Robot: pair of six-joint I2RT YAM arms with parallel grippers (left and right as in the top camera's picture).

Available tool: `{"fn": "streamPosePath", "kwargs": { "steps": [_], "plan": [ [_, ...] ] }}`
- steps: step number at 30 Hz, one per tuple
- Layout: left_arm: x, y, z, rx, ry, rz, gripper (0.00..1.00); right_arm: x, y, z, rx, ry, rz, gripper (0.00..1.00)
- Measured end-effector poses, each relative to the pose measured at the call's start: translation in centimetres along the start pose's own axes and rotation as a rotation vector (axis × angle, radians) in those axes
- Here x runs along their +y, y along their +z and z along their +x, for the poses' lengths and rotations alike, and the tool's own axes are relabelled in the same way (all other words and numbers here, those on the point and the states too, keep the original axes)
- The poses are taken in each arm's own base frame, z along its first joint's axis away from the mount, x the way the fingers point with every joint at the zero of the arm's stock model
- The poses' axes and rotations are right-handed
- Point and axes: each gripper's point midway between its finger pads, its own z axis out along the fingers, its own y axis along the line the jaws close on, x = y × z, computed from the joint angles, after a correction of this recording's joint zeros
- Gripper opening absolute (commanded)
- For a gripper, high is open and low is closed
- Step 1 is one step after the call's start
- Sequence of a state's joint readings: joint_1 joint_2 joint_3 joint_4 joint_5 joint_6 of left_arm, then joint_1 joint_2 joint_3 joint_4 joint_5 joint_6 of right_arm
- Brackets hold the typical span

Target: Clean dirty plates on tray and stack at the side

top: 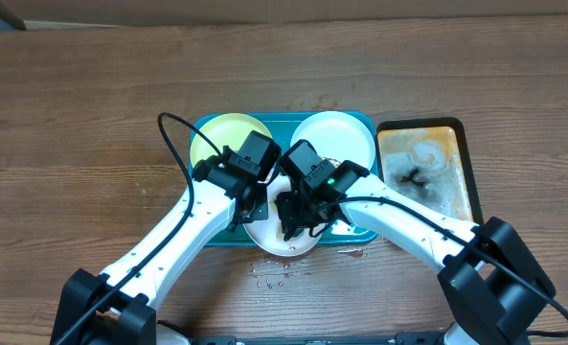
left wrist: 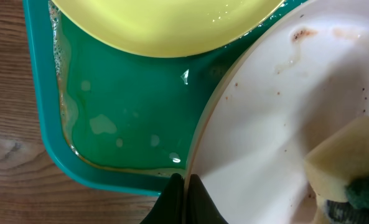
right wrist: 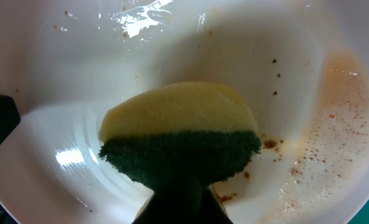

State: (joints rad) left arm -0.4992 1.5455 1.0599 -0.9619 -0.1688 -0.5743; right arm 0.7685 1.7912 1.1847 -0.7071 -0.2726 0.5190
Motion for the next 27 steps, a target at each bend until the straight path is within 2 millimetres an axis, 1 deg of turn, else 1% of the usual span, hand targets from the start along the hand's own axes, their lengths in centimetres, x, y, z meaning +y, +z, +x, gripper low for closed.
{"fn": "streamPosePath", "kwargs": {
  "steps": [7,12,16,23,27],
  "plan": [
    [0.3,0.0,0.3,0.014,-0.001,-0.011,0.04,0.3,0.3,-0.1,-0.009,-0.002,-0.008,0.04],
    [0.3,0.0,0.3,0.015,-0.001,-0.011,0.04,0.4,0.9,-0.3,-0.031,0.012,-0.026,0.04],
    [0.5,0.0,0.5,0.02,0.0,-0.017,0.04,0.2,1.6,0.3,-0.028,0.038,-0.028,0.04],
    [0.8,0.1,0.4,0.015,0.001,-0.032,0.04,0.3,1.9,0.1,-0.046,0.085,-0.044,0.04],
    [0.8,0.2,0.5,0.015,-0.001,-0.036,0.04,-0.3,2.1,0.0,-0.065,0.123,-0.028,0.04]
  ]
}}
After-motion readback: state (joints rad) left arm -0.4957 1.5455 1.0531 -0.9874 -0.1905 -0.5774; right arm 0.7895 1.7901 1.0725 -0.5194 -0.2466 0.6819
